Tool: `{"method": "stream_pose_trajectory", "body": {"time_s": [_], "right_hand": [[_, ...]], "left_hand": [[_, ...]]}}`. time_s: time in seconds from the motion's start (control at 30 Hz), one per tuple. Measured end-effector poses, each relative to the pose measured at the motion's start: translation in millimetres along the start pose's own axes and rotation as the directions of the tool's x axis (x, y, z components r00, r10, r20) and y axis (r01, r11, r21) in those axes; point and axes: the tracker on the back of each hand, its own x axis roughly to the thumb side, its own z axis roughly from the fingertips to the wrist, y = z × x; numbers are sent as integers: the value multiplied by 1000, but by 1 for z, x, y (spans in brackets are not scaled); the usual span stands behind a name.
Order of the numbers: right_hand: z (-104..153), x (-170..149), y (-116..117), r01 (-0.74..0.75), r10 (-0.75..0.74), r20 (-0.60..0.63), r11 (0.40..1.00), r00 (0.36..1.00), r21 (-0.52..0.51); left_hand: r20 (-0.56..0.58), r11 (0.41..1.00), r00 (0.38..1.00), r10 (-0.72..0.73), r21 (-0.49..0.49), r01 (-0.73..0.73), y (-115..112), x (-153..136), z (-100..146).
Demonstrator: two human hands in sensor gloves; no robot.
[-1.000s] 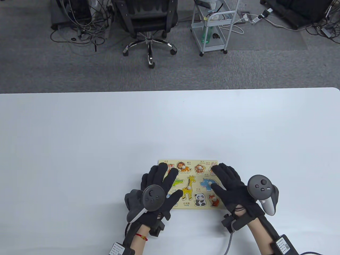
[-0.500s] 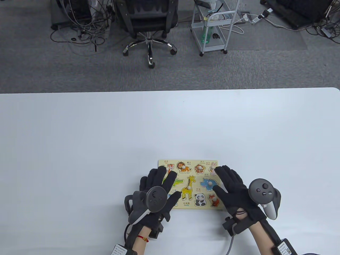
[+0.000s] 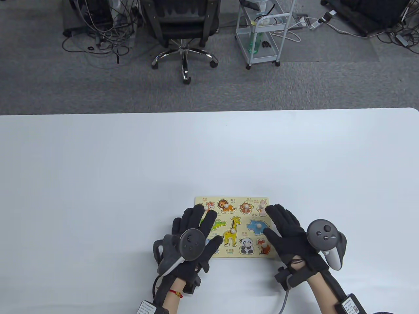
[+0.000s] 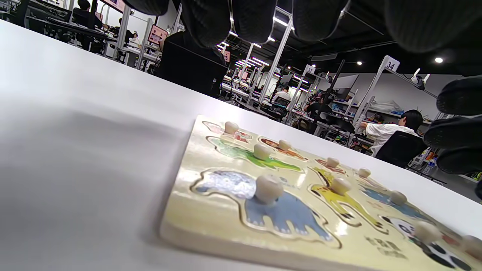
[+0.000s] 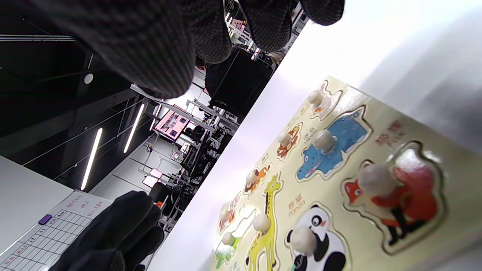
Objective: Fit puzzle pieces into frame
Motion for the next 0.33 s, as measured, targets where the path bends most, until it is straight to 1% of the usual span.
{"method": "stream_pose_trajectory", "body": {"time_s": [0.33], "right_hand": [[1, 0, 1, -9, 9, -15, 1000, 1000, 8]], "left_hand": [[-11, 1000, 1000, -12, -17, 12, 0, -1, 0]]}}
